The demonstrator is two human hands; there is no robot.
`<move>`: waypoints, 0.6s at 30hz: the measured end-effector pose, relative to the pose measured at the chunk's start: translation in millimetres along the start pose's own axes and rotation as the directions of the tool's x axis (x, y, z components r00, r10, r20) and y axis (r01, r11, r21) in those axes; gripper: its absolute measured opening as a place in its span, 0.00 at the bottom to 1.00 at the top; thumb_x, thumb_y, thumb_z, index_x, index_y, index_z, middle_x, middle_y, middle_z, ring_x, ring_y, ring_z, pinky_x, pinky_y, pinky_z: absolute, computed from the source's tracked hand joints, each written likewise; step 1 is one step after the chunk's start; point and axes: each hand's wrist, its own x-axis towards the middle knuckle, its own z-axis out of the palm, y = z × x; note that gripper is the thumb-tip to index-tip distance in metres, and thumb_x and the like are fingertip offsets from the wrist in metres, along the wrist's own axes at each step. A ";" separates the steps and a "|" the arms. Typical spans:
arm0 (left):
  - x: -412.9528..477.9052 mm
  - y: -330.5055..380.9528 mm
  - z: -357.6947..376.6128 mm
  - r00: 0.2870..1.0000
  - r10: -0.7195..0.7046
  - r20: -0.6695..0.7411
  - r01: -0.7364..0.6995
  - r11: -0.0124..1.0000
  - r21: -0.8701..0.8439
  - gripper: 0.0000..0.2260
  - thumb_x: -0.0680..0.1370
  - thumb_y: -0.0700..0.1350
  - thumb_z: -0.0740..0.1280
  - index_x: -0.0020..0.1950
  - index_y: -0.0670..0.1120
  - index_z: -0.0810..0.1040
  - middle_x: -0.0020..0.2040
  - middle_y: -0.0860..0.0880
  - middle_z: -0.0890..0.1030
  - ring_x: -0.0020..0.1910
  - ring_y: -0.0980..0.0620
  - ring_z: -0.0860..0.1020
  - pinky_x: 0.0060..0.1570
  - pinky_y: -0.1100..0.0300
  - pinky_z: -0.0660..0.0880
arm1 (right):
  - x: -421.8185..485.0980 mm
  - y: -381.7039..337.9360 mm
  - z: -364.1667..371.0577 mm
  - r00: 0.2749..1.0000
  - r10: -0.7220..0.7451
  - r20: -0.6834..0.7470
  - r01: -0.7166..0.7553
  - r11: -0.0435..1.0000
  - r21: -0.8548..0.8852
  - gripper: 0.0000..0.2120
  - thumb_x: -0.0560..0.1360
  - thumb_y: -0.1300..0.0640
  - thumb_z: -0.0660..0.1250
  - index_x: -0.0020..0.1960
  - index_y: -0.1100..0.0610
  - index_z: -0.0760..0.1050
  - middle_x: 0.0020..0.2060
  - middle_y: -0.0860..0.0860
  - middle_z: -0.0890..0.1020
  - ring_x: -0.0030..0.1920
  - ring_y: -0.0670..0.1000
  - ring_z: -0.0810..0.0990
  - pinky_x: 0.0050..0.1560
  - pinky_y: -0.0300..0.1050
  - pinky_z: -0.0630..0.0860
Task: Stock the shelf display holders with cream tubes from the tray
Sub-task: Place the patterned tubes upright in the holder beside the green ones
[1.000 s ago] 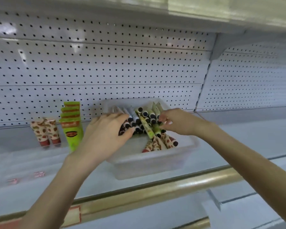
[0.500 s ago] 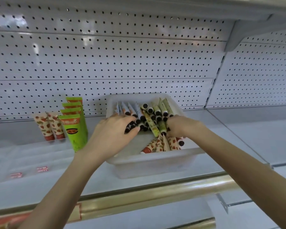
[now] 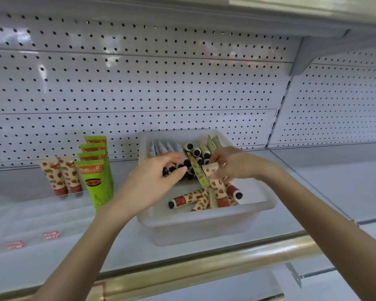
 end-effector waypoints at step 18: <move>-10.2 2.3 -5.4 1.000 0.002 -0.004 -0.003 0.892 -0.452 0.14 0.70 0.54 0.66 0.53 0.50 0.78 0.50 0.54 0.83 0.48 0.60 0.80 0.52 0.64 0.76 | -23.0 -68.1 -4.5 0.899 -0.335 -0.282 0.438 0.676 0.593 0.07 0.72 0.67 0.69 0.47 0.58 0.76 0.46 0.55 0.81 0.47 0.50 0.82 0.52 0.45 0.80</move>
